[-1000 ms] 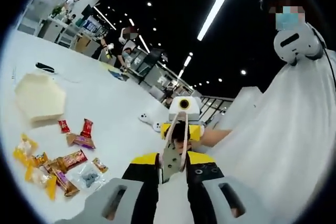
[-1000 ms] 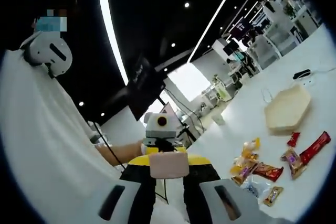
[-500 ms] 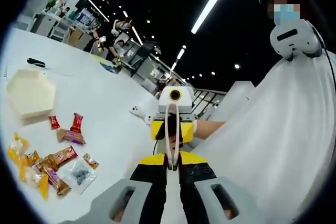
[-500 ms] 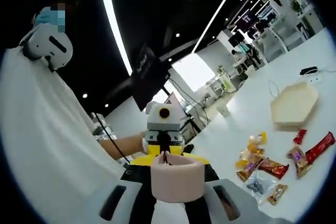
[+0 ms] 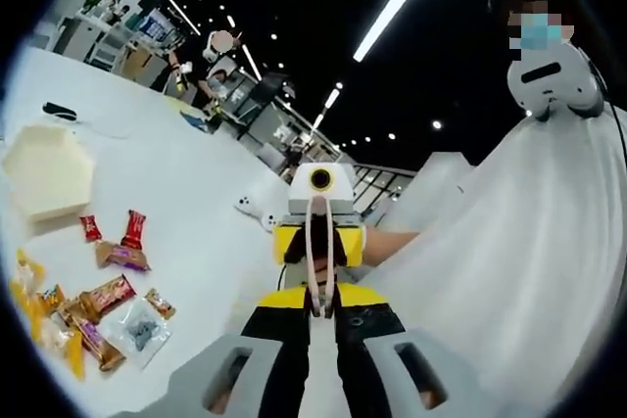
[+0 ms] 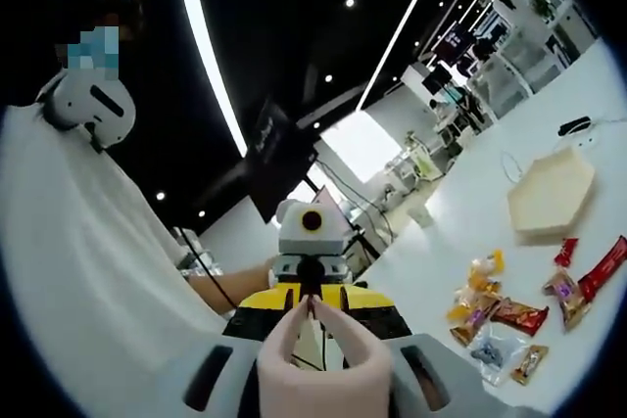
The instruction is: Place the target food into the container with the food tongs after gripping and lifting it, then release it inside without dropping or visibly crushing the food.
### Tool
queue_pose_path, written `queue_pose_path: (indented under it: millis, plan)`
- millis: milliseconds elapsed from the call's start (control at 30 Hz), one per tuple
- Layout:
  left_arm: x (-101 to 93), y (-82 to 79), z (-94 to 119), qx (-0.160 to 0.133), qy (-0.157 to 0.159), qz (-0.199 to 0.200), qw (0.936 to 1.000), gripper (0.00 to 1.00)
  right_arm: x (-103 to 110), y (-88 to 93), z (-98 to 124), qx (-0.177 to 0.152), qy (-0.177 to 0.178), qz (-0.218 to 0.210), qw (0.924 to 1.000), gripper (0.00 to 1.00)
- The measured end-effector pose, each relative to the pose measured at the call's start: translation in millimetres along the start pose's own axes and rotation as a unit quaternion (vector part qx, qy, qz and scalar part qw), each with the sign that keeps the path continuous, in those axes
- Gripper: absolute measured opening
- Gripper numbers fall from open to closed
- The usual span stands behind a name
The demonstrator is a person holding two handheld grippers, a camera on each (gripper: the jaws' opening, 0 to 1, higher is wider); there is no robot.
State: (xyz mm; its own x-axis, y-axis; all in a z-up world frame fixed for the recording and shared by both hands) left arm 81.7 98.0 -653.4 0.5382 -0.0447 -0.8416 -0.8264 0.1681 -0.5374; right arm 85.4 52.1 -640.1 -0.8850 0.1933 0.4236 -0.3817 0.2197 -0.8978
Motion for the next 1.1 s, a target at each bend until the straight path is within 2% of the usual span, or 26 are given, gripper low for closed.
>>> queue_pose_path:
  millis: [167, 633, 933, 1100]
  plan:
    - [-2.3, -2.5, -2.3, -0.006, 0.005, 0.001, 1.0000, 0.05, 0.3, -5.7, -0.2, -0.021, 0.000, -0.007, 0.9998, 0.18]
    - [-3.5, -5.5, -8.1, -0.011, 0.011, 0.011, 0.9998, 0.05, 2.1, -3.7, -4.2, -0.017, -0.009, -0.021, 0.9996, 0.17]
    - [-8.3, -7.1, -4.8, 0.000, 0.007, 0.019, 0.9998, 0.04, 5.5, -4.0, -6.7, -0.024, -0.021, -0.043, 0.9986, 0.16]
    - [-7.6, -7.4, -3.7, -0.002, 0.003, 0.039, 0.9992, 0.07, 4.5, -4.6, -7.7, -0.022, -0.021, -0.049, 0.9983, 0.18]
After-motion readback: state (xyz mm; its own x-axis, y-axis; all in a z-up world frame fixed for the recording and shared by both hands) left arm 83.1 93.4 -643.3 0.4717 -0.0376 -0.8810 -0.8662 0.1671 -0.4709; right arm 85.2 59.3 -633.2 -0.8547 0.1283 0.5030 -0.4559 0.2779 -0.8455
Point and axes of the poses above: the point that each gripper's makers call its tool centre point, and the gripper's own axes: z roughly backward along the fingers, x roughly to its left, y roughly out of its underside, the point moved 3 cm from there along z, roughly backward along the fingers, and after that the axes turned 15 degrees about z, right-handed, at the moved point
